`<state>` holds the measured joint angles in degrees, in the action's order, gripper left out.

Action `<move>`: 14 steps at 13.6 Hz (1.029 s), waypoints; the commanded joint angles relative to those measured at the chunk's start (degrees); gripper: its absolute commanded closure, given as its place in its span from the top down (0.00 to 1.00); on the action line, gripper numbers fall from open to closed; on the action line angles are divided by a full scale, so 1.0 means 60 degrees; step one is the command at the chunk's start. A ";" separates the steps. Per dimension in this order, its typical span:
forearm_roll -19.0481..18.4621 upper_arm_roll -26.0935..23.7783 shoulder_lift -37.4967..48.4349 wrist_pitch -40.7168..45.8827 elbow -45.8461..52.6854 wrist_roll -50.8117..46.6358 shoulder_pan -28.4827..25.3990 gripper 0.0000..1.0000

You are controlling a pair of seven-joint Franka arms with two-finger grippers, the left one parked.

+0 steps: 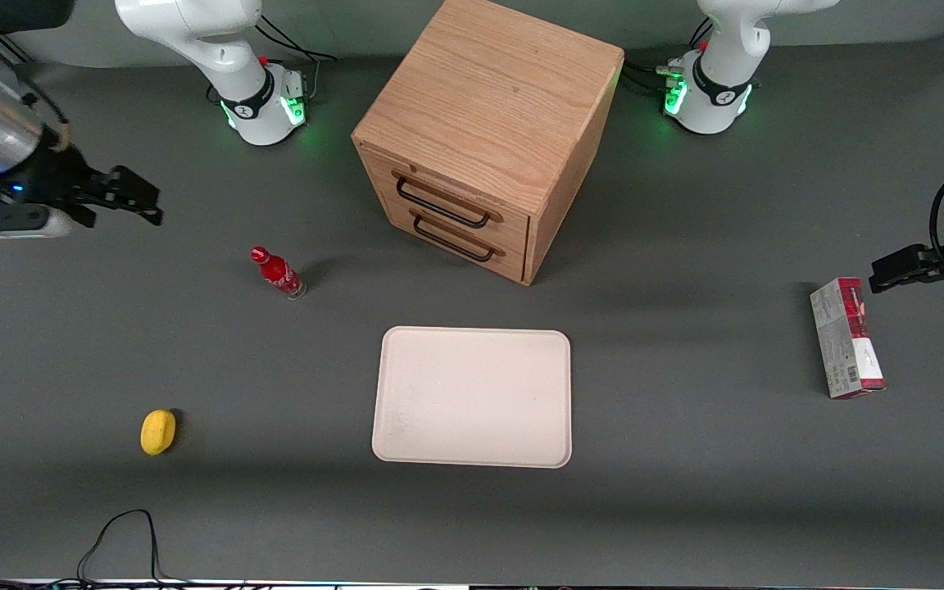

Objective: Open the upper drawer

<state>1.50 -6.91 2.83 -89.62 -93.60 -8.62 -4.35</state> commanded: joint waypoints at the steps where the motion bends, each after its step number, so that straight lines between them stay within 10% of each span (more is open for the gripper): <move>1: 0.0145 -0.1742 -0.1202 0.0522 0.1565 -0.0205 -0.0008 1.00; 9: 0.0278 -0.5436 -0.3018 0.0434 0.2534 0.2741 -0.0052 1.00; 14: 0.0248 -0.6114 -0.4763 -0.0223 0.2184 0.2988 -0.0125 1.00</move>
<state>2.38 -42.63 -21.73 -89.74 -81.60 6.67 -5.28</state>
